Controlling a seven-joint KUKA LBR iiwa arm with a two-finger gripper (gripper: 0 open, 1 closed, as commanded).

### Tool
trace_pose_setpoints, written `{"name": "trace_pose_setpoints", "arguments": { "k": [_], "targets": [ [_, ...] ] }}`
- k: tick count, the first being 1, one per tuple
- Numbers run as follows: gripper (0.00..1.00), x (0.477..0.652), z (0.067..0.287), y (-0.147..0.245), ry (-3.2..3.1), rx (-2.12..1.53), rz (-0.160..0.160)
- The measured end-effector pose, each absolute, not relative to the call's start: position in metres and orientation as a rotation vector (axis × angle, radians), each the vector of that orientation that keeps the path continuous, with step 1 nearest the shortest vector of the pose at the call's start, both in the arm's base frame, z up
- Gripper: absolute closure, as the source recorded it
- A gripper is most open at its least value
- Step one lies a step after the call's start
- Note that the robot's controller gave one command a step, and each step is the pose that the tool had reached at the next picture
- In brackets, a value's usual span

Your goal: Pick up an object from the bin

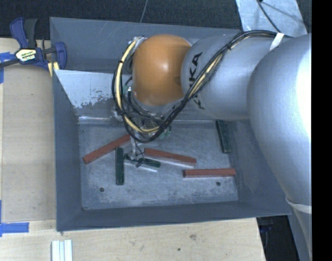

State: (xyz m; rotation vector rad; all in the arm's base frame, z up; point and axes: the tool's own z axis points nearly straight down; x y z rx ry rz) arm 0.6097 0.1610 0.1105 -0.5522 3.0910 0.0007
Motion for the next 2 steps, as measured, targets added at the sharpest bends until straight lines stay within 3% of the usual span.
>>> {"name": "trace_pose_setpoints", "arguments": {
  "k": [1,2],
  "targets": [
    [1.00,0.6087,0.0786,0.1329,3.085,-0.581,0.001],
    [1.00,0.6087,0.0786,0.1328,3.085,-0.581,0.001]
  ]
}}
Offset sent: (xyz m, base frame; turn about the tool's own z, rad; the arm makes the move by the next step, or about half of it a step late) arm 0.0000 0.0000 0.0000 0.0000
